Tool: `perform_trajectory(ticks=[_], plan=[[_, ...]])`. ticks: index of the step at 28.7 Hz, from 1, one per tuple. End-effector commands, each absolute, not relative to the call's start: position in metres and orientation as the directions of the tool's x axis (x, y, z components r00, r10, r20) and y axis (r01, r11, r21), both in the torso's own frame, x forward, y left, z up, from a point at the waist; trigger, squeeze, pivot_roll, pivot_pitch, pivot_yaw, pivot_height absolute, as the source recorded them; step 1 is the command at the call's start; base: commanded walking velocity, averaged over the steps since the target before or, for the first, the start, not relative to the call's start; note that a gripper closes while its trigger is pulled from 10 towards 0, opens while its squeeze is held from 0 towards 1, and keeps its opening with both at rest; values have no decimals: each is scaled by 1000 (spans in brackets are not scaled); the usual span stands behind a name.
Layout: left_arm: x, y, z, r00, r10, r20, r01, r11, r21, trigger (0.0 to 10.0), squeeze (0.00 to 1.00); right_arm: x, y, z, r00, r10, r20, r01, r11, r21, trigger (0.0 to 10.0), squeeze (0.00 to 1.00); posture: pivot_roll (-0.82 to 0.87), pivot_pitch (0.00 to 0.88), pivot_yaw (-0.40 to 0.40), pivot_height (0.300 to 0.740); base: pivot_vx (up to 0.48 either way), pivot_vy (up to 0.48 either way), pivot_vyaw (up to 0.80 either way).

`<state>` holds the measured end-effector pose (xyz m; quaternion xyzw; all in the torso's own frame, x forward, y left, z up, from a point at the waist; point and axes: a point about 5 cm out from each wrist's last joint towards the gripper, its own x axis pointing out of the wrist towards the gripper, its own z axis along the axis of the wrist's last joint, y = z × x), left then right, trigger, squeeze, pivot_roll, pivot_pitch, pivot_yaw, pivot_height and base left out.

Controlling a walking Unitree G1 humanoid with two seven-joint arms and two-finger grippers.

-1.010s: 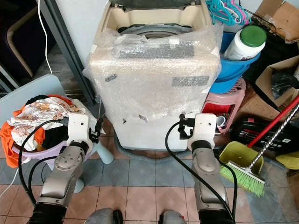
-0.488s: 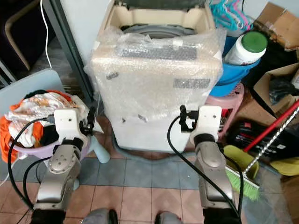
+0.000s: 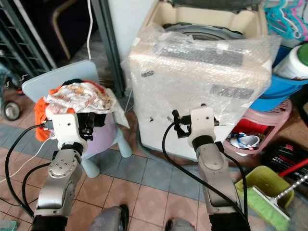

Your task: Clothes washing

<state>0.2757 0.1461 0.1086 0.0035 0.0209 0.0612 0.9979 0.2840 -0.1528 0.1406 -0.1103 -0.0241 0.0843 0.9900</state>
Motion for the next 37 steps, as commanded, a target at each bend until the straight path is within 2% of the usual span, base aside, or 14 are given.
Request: perform_trajectory(ticks=[1,5,14,20,37], plan=[[277,151,107,987,155,-48,-154,988,22,10000,0,287,-147,144,979,199,44,-186,960,-208,10000,0,-23,90,24,740,0,0,800],[271,157,108,981,193,-24,-191,980,62,10000,0,289,-144,145,975,219,36,-210,962,-172,10000,0,-12,94,19,740,0,0,800],[270,164,103,976,215,-40,-213,975,61,10000,0,283,-138,138,970,242,23,-236,961,-147,10000,0,-15,93,33,740,0,0,800],[272,163,106,976,216,-18,-214,975,62,10000,0,284,-136,137,969,246,21,-240,960,-142,10000,0,-14,98,31,740,319,0,681],[270,166,103,970,238,-43,-236,971,46,10000,0,289,-129,133,957,290,10,-285,947,-147,10000,0,6,113,30,740,456,0,50]])
